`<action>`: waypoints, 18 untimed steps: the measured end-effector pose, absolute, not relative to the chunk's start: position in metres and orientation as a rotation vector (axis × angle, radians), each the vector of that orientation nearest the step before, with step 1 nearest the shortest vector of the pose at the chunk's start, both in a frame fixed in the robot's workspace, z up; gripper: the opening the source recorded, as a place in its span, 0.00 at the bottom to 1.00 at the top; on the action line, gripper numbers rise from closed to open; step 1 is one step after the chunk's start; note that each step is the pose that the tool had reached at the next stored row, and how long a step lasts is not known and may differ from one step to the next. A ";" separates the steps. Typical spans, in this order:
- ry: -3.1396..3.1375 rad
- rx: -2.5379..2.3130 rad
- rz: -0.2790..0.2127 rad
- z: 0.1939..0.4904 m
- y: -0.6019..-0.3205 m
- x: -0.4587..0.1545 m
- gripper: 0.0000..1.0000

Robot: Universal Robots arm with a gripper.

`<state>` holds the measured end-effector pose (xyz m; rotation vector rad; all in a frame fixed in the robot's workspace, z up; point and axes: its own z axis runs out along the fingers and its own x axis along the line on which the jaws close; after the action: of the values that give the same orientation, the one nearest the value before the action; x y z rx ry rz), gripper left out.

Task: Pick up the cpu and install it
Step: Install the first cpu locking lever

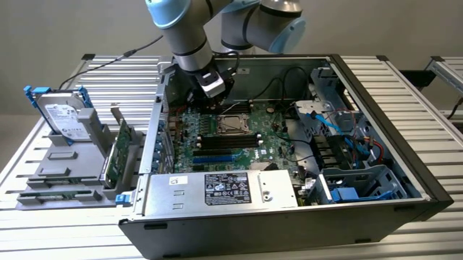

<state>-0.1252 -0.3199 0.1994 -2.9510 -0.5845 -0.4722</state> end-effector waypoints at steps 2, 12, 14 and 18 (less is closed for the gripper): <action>-0.584 -2.951 -0.472 0.199 -0.322 -0.125 0.11; -0.585 -2.951 -0.472 0.199 -0.322 -0.125 0.11; -0.585 -2.951 -0.472 0.199 -0.322 -0.125 0.11; -0.590 -2.949 -0.472 0.198 -0.321 -0.124 0.11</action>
<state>-0.1237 -0.3205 0.1981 -2.9494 -0.5902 -0.4716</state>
